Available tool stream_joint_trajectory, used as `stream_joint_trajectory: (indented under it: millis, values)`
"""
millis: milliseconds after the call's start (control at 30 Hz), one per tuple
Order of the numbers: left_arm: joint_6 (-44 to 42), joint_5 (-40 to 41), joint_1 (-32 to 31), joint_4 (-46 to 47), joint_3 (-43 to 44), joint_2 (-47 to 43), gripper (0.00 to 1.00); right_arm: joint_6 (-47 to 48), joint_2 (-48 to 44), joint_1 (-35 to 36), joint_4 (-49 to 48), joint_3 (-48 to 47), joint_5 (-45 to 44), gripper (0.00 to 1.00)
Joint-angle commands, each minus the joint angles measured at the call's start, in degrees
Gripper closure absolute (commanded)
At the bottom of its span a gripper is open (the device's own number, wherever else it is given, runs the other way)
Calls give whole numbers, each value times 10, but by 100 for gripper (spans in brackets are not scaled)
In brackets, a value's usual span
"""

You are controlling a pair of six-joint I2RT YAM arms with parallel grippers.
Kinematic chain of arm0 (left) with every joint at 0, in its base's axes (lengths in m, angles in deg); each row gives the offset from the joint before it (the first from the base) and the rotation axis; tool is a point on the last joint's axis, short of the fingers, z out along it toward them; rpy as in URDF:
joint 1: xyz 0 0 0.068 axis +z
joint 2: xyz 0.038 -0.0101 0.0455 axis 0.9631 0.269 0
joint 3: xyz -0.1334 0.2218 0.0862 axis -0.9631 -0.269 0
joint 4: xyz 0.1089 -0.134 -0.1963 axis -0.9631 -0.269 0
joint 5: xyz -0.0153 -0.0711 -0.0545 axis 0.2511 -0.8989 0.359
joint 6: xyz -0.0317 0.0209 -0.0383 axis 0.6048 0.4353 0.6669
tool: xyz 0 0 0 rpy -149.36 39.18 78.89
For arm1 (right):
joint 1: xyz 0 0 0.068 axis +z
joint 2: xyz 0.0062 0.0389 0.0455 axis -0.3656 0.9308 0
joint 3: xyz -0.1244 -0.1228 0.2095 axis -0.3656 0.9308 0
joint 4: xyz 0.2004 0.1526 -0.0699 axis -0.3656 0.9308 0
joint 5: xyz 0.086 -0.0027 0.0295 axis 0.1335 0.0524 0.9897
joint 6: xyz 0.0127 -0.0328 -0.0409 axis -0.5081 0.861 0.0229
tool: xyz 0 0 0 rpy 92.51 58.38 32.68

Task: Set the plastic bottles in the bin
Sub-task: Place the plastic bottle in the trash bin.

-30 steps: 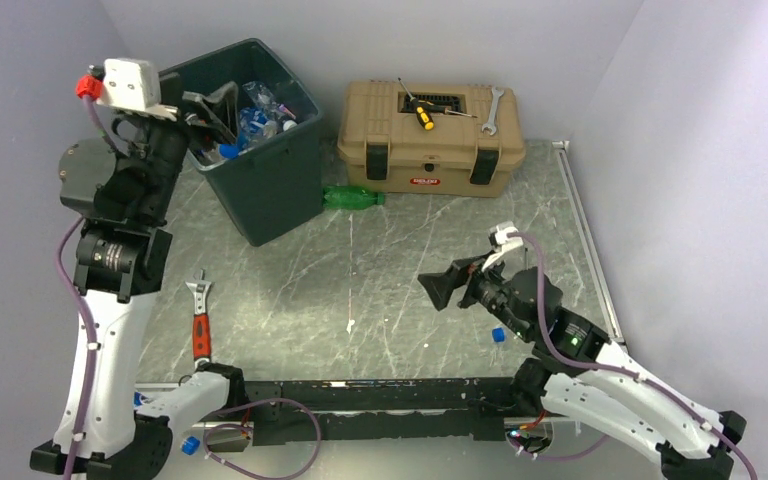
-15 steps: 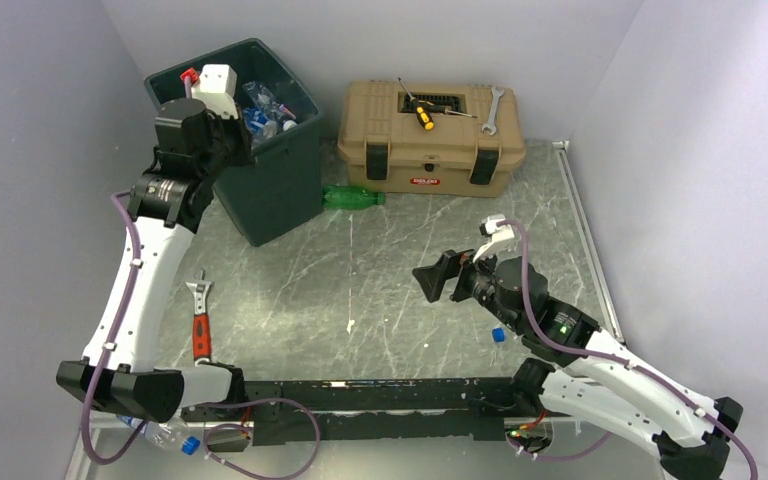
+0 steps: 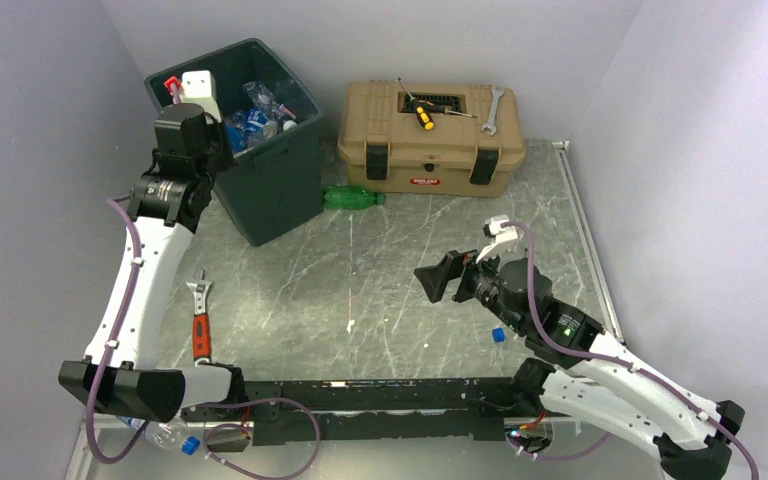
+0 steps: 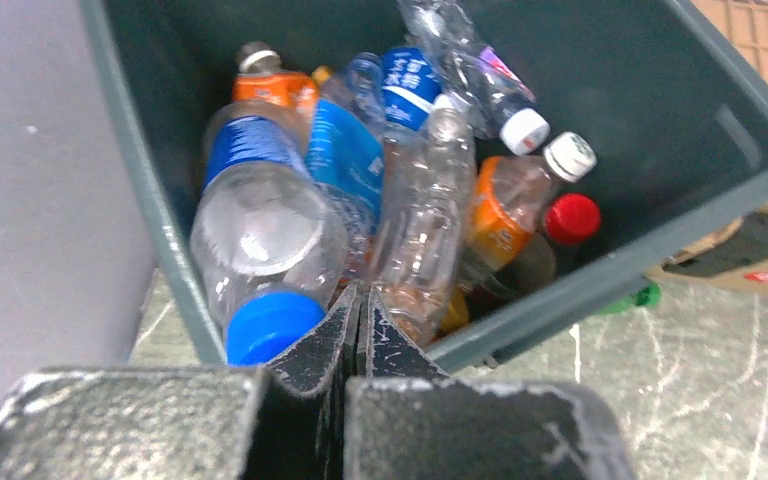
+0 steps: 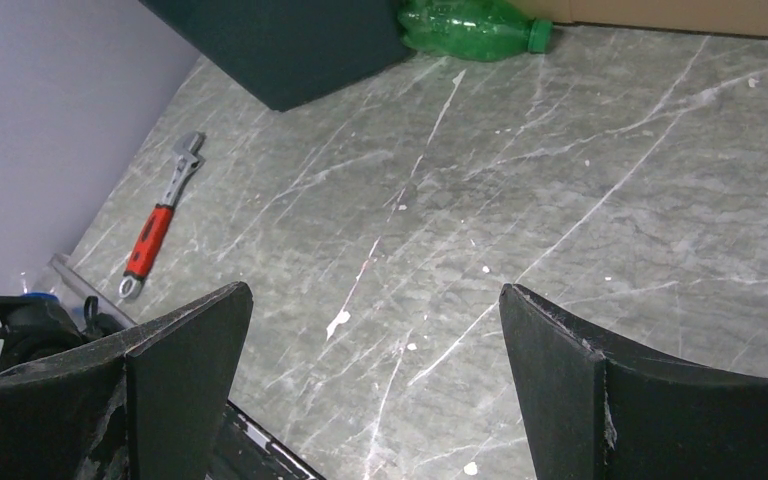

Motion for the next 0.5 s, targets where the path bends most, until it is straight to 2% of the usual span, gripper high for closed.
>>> stream_joint_trajectory:
  millis: [0, 133, 167, 233, 367, 433, 467]
  values:
    - [-23, 74, 7, 41, 16, -9, 100, 6, -10, 3, -6, -12, -16, 0]
    - [-29, 41, 7, 68, 43, 0, 100, 6, -18, 3, -2, -11, -16, 0]
    - [-27, 30, 7, 76, 53, -1, 96, 6, -20, 3, 1, -11, -18, 0]
    - [-21, -1, 7, 111, 46, -18, 78, 8, -27, 3, 5, -13, -22, 0]
    - [6, -38, 6, 172, 9, -71, 25, 12, -37, 3, 7, -7, -30, 0]
    - [18, -60, 6, 161, 9, -85, 7, 13, -36, 3, 7, -6, -32, 0]
    - [22, -68, 6, 150, 11, -91, 1, 14, -34, 3, 7, -5, -33, 0]
